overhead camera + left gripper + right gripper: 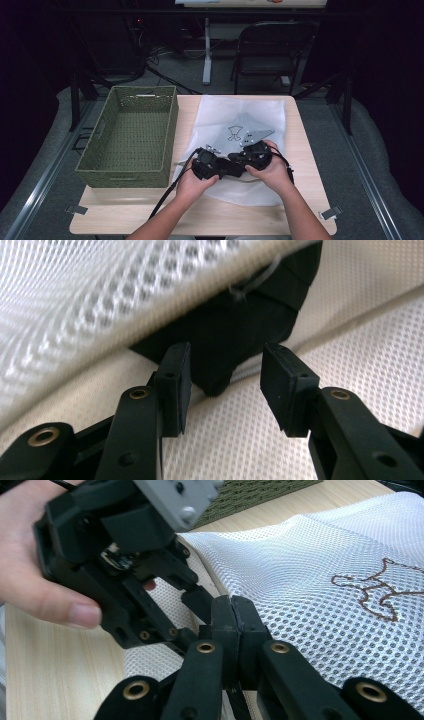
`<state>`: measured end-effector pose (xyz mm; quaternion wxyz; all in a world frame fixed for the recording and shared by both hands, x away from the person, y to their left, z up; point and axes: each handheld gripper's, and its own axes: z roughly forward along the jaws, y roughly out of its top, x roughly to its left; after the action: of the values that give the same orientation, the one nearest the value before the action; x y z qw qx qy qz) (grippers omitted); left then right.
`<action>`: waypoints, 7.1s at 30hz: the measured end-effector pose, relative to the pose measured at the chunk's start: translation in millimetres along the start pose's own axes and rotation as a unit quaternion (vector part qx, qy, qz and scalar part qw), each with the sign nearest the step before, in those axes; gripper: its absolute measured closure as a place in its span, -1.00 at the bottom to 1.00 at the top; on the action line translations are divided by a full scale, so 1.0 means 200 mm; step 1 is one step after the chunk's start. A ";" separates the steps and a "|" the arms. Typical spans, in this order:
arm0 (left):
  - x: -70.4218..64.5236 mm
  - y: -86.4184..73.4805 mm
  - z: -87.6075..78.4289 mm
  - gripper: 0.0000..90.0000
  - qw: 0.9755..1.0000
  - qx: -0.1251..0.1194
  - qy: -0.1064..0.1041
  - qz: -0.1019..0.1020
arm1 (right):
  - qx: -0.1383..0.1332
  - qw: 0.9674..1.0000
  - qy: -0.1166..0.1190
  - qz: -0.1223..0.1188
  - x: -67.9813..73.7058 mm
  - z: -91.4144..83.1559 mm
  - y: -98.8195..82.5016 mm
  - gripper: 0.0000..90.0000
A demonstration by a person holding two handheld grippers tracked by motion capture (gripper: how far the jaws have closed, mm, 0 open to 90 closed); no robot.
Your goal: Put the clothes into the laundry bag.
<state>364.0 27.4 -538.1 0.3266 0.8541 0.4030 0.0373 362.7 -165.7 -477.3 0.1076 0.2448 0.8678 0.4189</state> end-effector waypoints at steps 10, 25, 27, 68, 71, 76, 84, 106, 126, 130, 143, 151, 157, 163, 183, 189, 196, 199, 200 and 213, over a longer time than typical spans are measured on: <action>0.00 -0.06 -0.05 0.21 1.000 0.001 -0.001 0.012 | 0.000 1.000 0.000 -0.001 0.00 0.00 0.00 1.00; 0.01 -0.15 -0.18 0.20 1.000 -0.005 0.003 0.020 | 0.015 1.000 0.004 -0.002 0.01 0.01 -0.02 1.00; 0.01 -0.16 -0.19 0.20 1.000 -0.007 0.004 0.021 | 0.017 1.000 0.003 -0.001 0.01 0.02 -0.02 1.00; 0.05 -0.30 -0.36 0.22 1.000 -0.007 0.013 0.026 | 0.106 0.994 0.018 -0.037 0.03 0.03 -0.03 1.00; 0.05 -0.32 -0.37 0.22 0.999 -0.007 0.016 0.030 | 0.116 0.992 0.018 -0.042 0.04 0.03 -0.03 1.00; 0.05 -0.34 -0.38 0.22 1.000 -0.006 0.013 0.026 | 0.129 0.990 0.019 -0.049 0.05 0.02 -0.04 1.00; 0.06 -0.38 -0.40 0.22 1.000 -0.003 0.014 0.027 | 0.139 0.988 0.025 -0.062 0.07 0.01 -0.06 1.00; 0.07 -0.51 -0.46 0.21 1.000 -0.009 0.015 0.021 | 0.140 0.986 0.050 -0.069 0.19 -0.04 -0.14 1.00; 0.08 -0.61 -0.48 0.11 1.000 0.002 0.021 0.010 | 0.135 0.988 0.044 -0.063 0.25 -0.06 -0.22 1.00; 0.10 -0.65 -0.49 0.09 1.000 0.004 0.027 0.001 | 0.131 0.989 0.039 -0.054 0.25 -0.04 -0.24 0.99; 0.15 -0.70 -0.44 0.00 0.999 0.021 0.036 -0.012 | 0.130 0.990 0.030 -0.043 0.24 -0.01 -0.30 0.96; 0.17 -0.68 -0.41 -0.03 0.999 0.019 0.032 -0.013 | 0.137 0.989 0.030 -0.037 0.24 0.02 -0.32 0.90; 0.19 -0.68 -0.39 -0.04 0.999 0.017 0.030 -0.021 | 0.130 0.991 0.033 -0.031 0.24 0.01 -0.32 0.73; 0.17 -0.68 -0.39 -0.03 0.999 0.026 0.027 -0.018 | 0.108 0.993 0.034 -0.037 0.27 -0.02 -0.29 0.51; 0.10 -0.67 -0.38 0.30 0.999 0.041 0.036 -0.005 | 0.078 0.996 0.014 -0.039 0.31 0.00 -0.27 0.27; 0.10 -0.67 -0.37 0.62 0.998 0.041 0.042 0.000 | 0.072 0.997 0.016 -0.037 0.31 0.00 -0.26 0.28; 0.11 -0.66 -0.37 0.90 0.999 0.037 0.037 -0.009 | 0.074 0.996 0.014 -0.048 0.34 0.02 -0.25 0.37; 0.10 -0.65 -0.38 0.94 0.999 0.031 0.039 -0.006 | 0.071 0.996 0.019 -0.052 0.35 0.04 -0.24 0.39; 0.10 -0.65 -0.38 0.94 0.999 0.028 0.041 -0.005 | 0.070 0.996 0.023 -0.051 0.35 0.04 -0.23 0.39; 0.06 -0.59 -0.47 0.95 0.999 -0.012 0.029 0.006 | 0.065 0.995 0.041 -0.057 0.37 0.15 -0.14 0.49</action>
<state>262.8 141.0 -535.7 0.3251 0.8510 0.4067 0.0687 301.3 -121.6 -516.7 0.0793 0.1838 0.9096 0.3640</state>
